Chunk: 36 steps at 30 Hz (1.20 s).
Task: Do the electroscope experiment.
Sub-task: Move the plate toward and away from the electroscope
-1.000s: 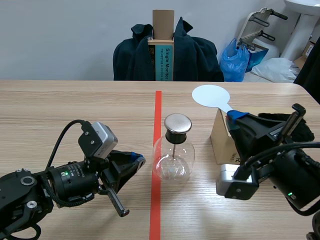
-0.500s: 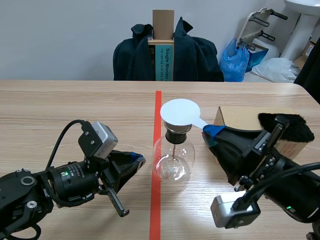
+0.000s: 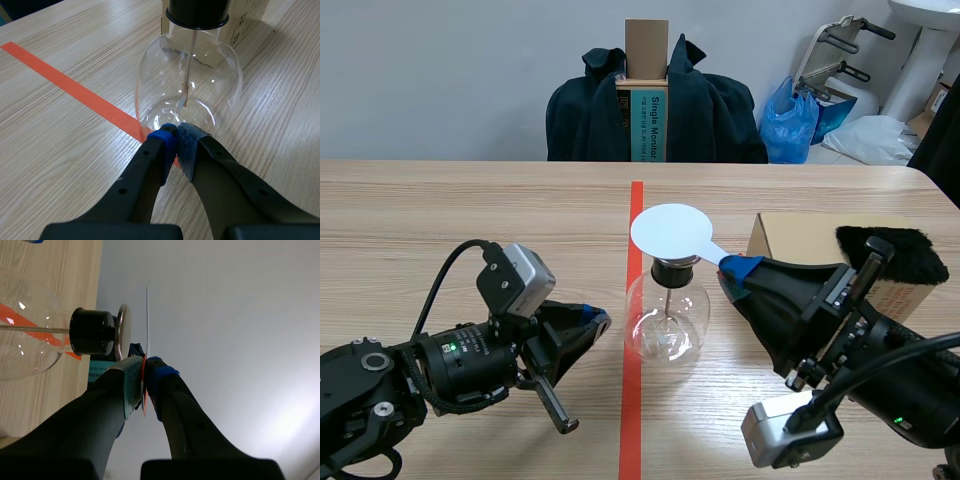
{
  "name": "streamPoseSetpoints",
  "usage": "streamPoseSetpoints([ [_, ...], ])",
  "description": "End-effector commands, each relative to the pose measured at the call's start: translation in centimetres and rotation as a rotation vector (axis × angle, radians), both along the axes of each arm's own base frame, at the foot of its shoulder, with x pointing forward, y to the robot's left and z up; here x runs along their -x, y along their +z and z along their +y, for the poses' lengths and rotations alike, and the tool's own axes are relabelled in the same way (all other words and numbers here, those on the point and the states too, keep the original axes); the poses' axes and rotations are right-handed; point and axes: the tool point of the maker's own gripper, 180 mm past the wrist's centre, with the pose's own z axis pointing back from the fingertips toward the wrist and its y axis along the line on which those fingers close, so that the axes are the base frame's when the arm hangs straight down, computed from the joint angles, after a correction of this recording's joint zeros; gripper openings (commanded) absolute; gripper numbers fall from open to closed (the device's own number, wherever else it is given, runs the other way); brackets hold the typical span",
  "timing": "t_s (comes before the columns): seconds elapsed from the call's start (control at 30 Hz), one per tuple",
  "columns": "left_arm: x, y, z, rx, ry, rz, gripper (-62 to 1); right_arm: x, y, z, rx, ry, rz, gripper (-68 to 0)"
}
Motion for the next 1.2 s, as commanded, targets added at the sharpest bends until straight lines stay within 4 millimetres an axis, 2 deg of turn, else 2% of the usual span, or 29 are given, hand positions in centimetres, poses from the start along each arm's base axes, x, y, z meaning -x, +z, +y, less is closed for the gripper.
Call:
streamPoseSetpoints([
  [0.0, -0.7, 1.5, -0.6, 0.037, -0.005, -0.039, -57.7, -0.1, 0.7, 0.0, -0.008, 0.004, -0.022, -66.9],
  [0.23, -0.7, 1.5, -0.6, 0.037, -0.005, -0.039, -57.7, -0.3, 0.7, -0.2, -0.009, -0.010, -0.023, -66.9],
  [0.43, -0.7, 1.5, -0.6, 0.037, -0.005, -0.039, -57.8, -1.5, 0.8, -1.2, -0.017, -0.102, -0.024, -66.9],
  [0.7, -0.7, 1.5, -0.6, 0.037, -0.005, -0.039, -57.7, -4.1, 1.4, -4.3, -0.056, -0.322, -0.025, -66.9],
  [0.93, -0.7, 1.5, -0.6, 0.037, -0.005, -0.039, -57.7, -5.4, 2.1, -7.2, -0.086, -0.455, -0.037, -66.9],
  [1.07, -0.7, 1.5, -0.6, 0.037, -0.005, -0.039, -57.8, -5.9, 3.3, -9.2, -0.104, -0.510, -0.069, -66.9],
  [1.17, -0.7, 1.5, -0.7, 0.037, -0.005, -0.038, -57.8, -6.1, 5.3, -10.7, -0.125, -0.540, -0.111, -66.9],
])
